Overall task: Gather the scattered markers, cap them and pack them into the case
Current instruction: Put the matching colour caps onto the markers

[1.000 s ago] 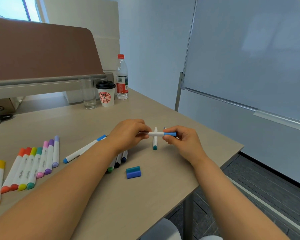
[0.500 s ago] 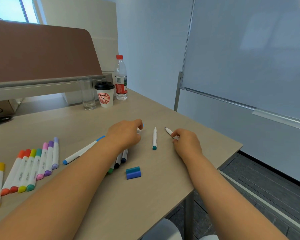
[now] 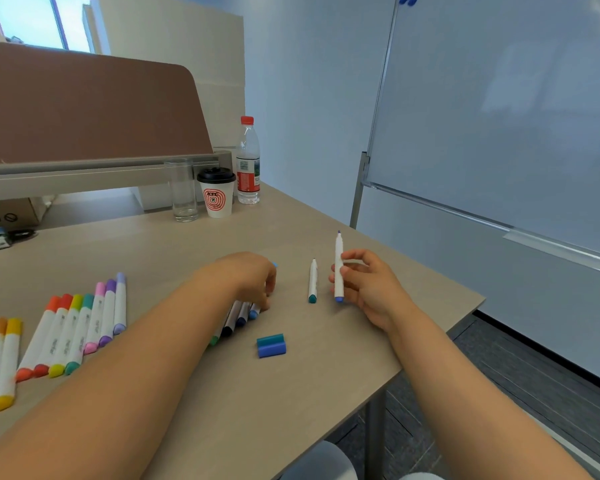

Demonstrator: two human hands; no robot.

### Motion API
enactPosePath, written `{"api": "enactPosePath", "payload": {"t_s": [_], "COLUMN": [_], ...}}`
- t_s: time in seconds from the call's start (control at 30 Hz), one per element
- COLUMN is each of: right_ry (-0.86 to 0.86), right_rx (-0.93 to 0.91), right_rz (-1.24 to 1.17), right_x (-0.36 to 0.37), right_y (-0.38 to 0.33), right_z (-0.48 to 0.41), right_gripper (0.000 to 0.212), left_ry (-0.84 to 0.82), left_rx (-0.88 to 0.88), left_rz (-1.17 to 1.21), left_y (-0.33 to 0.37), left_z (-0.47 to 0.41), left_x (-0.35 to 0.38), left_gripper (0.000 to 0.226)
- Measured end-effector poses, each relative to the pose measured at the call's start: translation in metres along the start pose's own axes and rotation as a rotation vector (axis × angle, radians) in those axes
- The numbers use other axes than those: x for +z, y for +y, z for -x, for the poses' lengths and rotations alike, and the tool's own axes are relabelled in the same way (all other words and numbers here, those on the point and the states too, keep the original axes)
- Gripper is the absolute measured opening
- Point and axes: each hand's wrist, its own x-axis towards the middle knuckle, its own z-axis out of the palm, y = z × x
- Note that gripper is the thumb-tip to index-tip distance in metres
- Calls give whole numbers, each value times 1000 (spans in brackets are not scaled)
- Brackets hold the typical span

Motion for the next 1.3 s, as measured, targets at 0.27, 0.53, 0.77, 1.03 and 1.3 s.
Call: {"api": "enactPosePath", "payload": {"t_s": [0.27,0.53,0.77,1.03,1.3], "right_ry": [-22,-32,60,41,0], "right_rx": [81,76,-34,-13,-11], "right_rz": [23,56,50,28,84], "right_x": [28,44,39,36,37], "right_y": [6,7,17,17,12], "right_z": [8,19,19,19,25], "right_gripper": [14,13,11,11,24], "left_ry": [-134,-42,325,292,613], "left_rx": [191,243,173,199,157], "left_rz": [246,161,-82,60,571], "left_y": [4,3,2,-5,-13], "left_z": [25,42,27,21,32], "left_x": [-12,12,34,45,37], "left_gripper": [16,20,26,29,12]}}
